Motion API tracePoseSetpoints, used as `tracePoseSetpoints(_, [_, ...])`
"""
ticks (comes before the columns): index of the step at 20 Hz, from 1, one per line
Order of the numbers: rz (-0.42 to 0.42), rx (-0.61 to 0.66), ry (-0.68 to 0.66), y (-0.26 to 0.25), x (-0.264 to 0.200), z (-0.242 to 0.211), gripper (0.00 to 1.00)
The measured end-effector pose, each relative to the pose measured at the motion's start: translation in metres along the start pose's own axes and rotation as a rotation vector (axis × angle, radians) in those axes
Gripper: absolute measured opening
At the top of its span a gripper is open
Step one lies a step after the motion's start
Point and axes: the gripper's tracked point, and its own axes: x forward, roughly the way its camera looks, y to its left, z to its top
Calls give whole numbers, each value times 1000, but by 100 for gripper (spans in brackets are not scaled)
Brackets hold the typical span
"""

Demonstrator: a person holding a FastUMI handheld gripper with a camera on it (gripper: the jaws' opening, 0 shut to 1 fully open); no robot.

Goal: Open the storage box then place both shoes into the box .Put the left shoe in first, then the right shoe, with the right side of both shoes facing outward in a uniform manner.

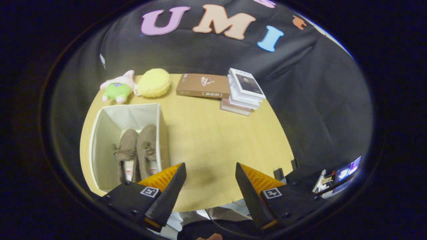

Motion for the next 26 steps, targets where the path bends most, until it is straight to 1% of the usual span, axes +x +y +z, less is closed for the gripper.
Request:
tracePoseSetpoints(3, [-17,32,-61,-43,21,11,96])
tracePoseSetpoints(5, [5,64,-138,-62,33,29,97])
tracePoseSetpoints(7, [31,105,-244,-79,41,51,96])
tracePoseSetpoints(9, [62,136,-346,-91,42,71,96])
tracePoseSetpoints(11, [85,135,-420,-103,40,84,96])
tracePoseSetpoints(13, [112,126,-504,-108,34,97,96])
tracePoseSetpoints(16, [187,134,-633,-108,21,114,96])
tracePoseSetpoints(18, [221,141,-703,-110,12,120,95])
tracePoseSetpoints(21, [237,173,-836,-118,-9,133,95])
tracePoseSetpoints(23, [246,182,-900,-122,-24,136,95])
tracePoseSetpoints(26, [228,184,-978,-131,-40,141,95])
